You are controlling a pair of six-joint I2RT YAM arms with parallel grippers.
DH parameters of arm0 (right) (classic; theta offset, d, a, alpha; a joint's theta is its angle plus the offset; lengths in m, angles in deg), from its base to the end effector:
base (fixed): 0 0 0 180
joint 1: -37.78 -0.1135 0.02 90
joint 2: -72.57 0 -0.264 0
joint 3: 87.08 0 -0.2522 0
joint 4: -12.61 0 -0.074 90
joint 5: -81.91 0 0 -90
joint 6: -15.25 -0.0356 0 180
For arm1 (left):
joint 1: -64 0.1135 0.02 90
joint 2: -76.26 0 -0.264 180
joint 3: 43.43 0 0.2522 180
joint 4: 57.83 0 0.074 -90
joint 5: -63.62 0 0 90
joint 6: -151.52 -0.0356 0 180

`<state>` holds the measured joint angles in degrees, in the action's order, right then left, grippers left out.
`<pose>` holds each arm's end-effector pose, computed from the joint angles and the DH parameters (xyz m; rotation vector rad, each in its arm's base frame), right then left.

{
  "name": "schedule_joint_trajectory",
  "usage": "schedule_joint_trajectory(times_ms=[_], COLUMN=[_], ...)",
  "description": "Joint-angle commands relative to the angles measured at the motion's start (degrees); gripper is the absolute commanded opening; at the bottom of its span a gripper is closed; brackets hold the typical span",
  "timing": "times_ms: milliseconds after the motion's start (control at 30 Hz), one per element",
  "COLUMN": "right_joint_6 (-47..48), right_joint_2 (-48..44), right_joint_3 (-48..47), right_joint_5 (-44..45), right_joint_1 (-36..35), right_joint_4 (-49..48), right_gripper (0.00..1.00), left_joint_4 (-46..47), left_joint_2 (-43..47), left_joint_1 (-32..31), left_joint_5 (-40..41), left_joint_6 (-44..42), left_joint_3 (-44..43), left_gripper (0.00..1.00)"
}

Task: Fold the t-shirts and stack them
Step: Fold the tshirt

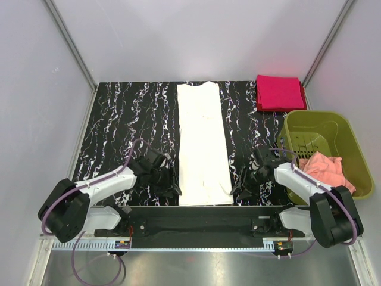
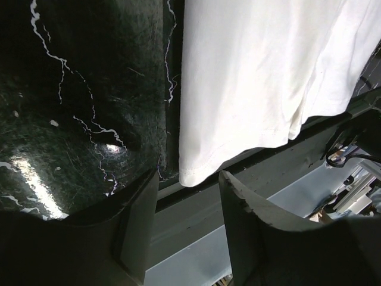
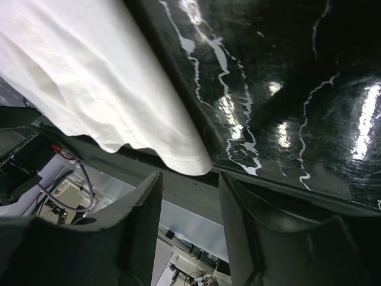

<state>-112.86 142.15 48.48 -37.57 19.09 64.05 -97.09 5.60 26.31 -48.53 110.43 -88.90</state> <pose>0.1654 0.0745 0.1516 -0.4114 -2.9510 -0.8559 0.1555 -0.1371 0.1587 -0.1582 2.9503 -0.8795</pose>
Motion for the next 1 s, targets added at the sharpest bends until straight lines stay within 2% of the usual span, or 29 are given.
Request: schedule_joint_trajectory(times_ms=[0, 200, 433, 767, 867, 900, 967], right_joint_6=[-1.6, -2.5, -2.0, -1.9, -2.2, -2.1, -2.1], right_joint_2=[-0.4, 0.8, 1.7, 4.4, 4.8, 5.0, 5.0], right_joint_3=[1.6, 4.6, 6.9, 6.7, 6.4, 6.3, 6.7], right_joint_5=[1.5, 0.6, -0.1, -0.1, -0.1, -0.3, -1.0], right_joint_1=[-0.4, -0.4, -0.4, -0.4, -0.5, -0.5, -0.8], right_joint_4=[-2.2, -7.3, -10.4, -13.4, -14.3, -14.6, -14.8], right_gripper=[0.5, 0.52, 0.51, 0.48, 0.42, 0.4, 0.27], left_joint_4=[4.0, 9.0, 10.3, 13.1, 12.9, 12.8, 12.6], left_joint_2=[-1.6, -5.1, -7.0, -6.9, -7.0, -7.0, -6.8], left_joint_1=[-0.9, -1.2, -3.2, -4.1, -4.1, -4.1, -4.1], left_joint_5=[-0.9, -1.2, -0.4, 0.6, 1.3, 1.4, 1.4], left_joint_6=[1.9, 3.7, 5.6, 8.5, 7.9, 7.8, 7.6], left_joint_3=[2.1, 4.3, 4.3, 8.1, 7.7, 7.5, 7.4], left_gripper=[0.51, 0.53, 0.52, 0.45, 0.37, 0.29, 0.16])
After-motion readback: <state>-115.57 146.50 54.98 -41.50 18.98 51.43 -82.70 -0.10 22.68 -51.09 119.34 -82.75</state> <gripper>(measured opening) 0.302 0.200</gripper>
